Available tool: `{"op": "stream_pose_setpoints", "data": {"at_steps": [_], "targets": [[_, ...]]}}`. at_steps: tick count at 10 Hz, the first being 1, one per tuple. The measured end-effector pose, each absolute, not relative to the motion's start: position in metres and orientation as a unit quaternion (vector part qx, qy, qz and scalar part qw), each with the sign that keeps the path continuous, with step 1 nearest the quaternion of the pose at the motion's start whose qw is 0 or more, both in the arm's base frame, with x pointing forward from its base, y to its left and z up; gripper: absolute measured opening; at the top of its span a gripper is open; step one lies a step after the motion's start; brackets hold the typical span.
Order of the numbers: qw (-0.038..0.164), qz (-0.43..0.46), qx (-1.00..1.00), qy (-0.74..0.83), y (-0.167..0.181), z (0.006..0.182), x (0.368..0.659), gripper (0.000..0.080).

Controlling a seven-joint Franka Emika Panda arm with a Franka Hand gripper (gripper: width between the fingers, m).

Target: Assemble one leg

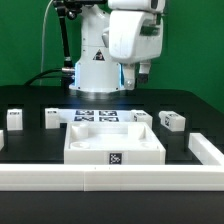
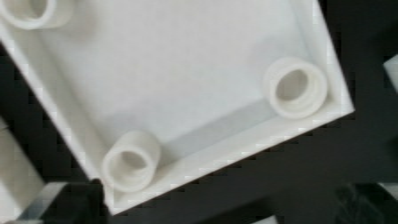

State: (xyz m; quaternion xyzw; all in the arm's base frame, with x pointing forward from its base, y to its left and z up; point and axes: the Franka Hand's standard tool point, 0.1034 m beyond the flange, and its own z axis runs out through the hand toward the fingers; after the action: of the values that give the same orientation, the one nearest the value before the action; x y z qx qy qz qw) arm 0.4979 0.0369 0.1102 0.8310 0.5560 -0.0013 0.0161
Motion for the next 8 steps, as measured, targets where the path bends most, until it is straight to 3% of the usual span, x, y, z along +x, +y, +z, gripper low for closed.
{"op": "stream_pose_setpoints", "data": {"at_steps": [6,8], "targets": [[0.016,-0.002,0.796,0.605,0.029,0.104,0.493,0.065],[0.012,-0.004,0.754,0.656,0.025,0.09,0.486,0.065]]}}
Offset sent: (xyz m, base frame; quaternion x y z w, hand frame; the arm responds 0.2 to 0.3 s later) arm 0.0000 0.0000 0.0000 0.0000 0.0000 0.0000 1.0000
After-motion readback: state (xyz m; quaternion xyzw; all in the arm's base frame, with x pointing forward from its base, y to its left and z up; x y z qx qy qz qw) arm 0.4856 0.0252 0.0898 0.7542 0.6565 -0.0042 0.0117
